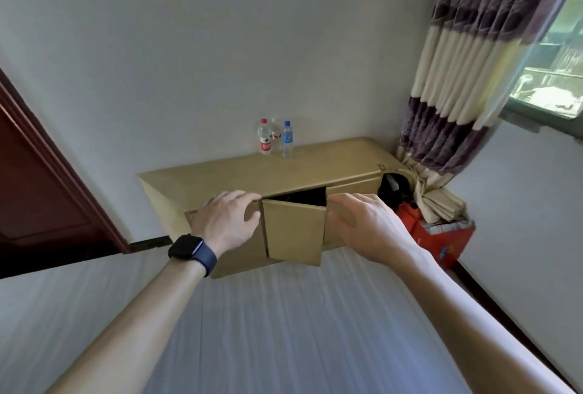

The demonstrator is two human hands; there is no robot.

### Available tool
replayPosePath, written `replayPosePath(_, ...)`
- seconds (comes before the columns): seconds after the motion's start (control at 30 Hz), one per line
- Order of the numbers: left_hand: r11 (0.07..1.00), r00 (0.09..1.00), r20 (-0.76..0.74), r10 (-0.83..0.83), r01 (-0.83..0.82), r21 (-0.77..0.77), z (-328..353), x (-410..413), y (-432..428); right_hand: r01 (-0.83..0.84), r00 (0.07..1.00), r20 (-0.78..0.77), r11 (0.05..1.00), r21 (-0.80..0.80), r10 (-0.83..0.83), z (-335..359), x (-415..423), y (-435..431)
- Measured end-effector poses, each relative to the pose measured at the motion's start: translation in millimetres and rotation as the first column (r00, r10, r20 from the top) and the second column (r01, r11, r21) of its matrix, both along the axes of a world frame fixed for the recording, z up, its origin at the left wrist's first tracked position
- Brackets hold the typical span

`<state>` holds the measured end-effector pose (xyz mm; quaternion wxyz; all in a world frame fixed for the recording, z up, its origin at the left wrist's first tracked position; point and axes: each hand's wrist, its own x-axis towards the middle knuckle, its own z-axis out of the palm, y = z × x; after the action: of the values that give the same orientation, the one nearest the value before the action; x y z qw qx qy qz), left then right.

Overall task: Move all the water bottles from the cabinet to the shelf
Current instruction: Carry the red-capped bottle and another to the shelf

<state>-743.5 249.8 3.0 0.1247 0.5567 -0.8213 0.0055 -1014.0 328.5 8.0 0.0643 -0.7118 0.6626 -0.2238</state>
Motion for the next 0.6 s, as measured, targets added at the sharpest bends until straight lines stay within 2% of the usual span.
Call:
replayPosePath(0.2,0.997,0.997,-0.020,0.073,-0.073,0.029,-14.8,3.6,-123.6,-0.037,0.999,0.032,0.999,0.005,0.037,-20.9,-10.8,-148.2)
replayPosePath(0.37,0.983,0.986,0.020,0.163,-0.165,0.080,-21.6,6.3,-221.3,-0.095,0.994,0.065,0.995,0.021,0.093,-27.0,-21.5,-262.4)
replayPosePath(0.6,0.963,0.979,0.029,0.200,-0.201,0.181,-46.5,13.5,-342.8,-0.159,0.986,0.066,0.983,0.093,0.153,-48.3,-17.5,-393.3)
